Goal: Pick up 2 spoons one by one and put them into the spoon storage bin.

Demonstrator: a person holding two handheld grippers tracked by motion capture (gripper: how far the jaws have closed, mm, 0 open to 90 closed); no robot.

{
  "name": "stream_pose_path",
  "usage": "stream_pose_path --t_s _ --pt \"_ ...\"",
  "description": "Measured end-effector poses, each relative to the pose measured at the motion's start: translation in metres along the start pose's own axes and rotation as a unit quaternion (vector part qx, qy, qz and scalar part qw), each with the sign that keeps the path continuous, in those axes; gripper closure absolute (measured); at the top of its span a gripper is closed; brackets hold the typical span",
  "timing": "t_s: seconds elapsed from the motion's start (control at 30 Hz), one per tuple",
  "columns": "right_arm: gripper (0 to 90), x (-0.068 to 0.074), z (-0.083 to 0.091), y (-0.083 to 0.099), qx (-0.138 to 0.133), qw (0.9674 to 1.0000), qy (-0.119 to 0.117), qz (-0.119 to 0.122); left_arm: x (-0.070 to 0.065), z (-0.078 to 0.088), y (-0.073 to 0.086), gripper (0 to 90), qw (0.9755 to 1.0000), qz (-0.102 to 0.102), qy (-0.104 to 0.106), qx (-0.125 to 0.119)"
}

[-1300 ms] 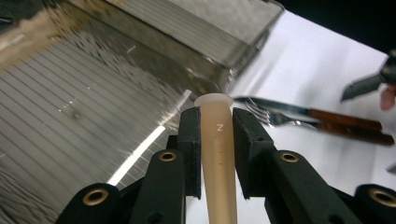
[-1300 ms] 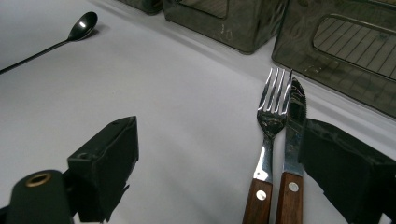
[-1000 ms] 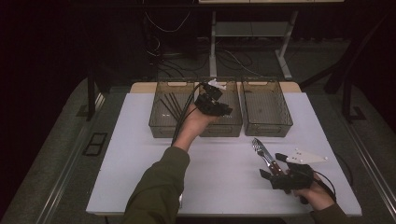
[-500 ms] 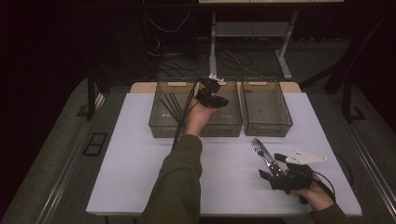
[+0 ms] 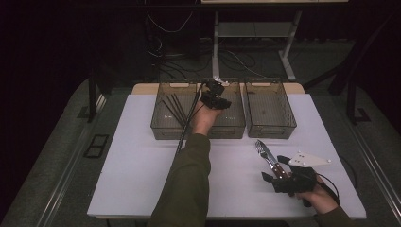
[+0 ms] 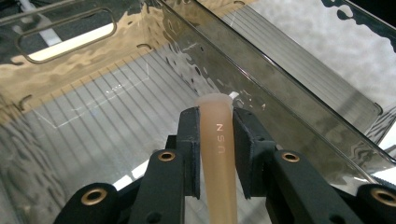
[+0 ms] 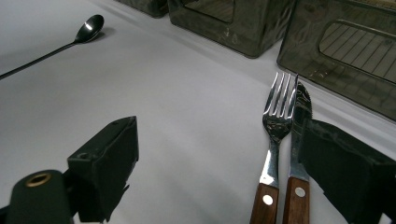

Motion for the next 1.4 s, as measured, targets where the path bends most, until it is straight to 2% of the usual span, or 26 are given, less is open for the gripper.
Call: stream_pose_path --t_s 0.07,0.1,0.17,0.23,0.3,0.5,0.63,0.73,0.87,1.0,1.13,1.2,1.4 --pt "12.7 0.000 0.000 0.000 0.000 1.0000 0.000 0.001 0.001 -0.003 0.002 71.7 0.9999 -0.010 -0.006 0.007" --pt "12.7 0.000 0.000 0.000 0.000 1.0000 -0.001 0.001 0.001 -0.005 0.002 71.2 0.9999 -0.007 -0.007 0.005" --pt "12.7 0.000 0.000 0.000 -0.001 1.0000 -0.001 0.001 0.003 -0.007 0.004 62.4 0.9998 -0.012 -0.014 0.010" --pt "12.7 0.000 0.001 0.000 0.000 1.0000 -0.001 0.001 0.002 -0.009 0.004 58.7 0.9999 -0.005 -0.012 0.005" --pt "12.7 -0.001 0.000 0.000 0.000 1.0000 -0.001 0.002 0.003 -0.007 0.004 54.4 0.9998 -0.013 -0.015 0.010" --pt "12.7 -0.001 0.000 0.000 0.000 1.0000 -0.001 0.002 -0.004 0.002 0.001 47.4 0.9999 -0.013 0.007 0.006" --pt "12.7 -0.003 0.000 0.001 0.002 1.0000 0.001 0.001 -0.012 0.015 0.004 43.1 0.9992 -0.033 0.013 0.019" --pt "12.7 -0.004 -0.001 0.001 0.003 1.0000 0.003 0.002 -0.017 0.029 0.004 39.9 0.9989 -0.041 0.021 0.008" --pt "12.7 -0.003 -0.001 0.001 0.003 1.0000 0.003 0.003 -0.022 0.047 0.007 33.5 0.9985 -0.054 0.011 -0.006" --pt "12.7 -0.003 -0.002 0.002 0.006 1.0000 0.004 0.002 -0.029 0.068 0.017 30.8 0.9984 -0.049 0.024 -0.013" --pt "12.7 -0.004 -0.002 0.003 0.008 1.0000 0.005 0.002 -0.035 0.085 0.031 31.0 0.9977 -0.061 0.027 -0.015" --pt "12.7 -0.004 -0.002 0.003 0.009 0.9999 0.006 0.001 -0.037 0.092 0.039 32.7 0.9971 -0.066 0.035 -0.015" --pt "12.7 -0.005 -0.003 0.004 0.011 0.9999 0.007 0.002 -0.036 0.110 0.071 48.5 0.9960 -0.078 0.040 -0.016"
Point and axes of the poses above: each handheld gripper's, and its own axes: z roughly backward along the jaws, y roughly out of its underside, x roughly to its left, the point moved 10 cm from there along -z, roughly forward along the jaws, and after that the axes turned 1 degree about y, right-handed, at the moved point
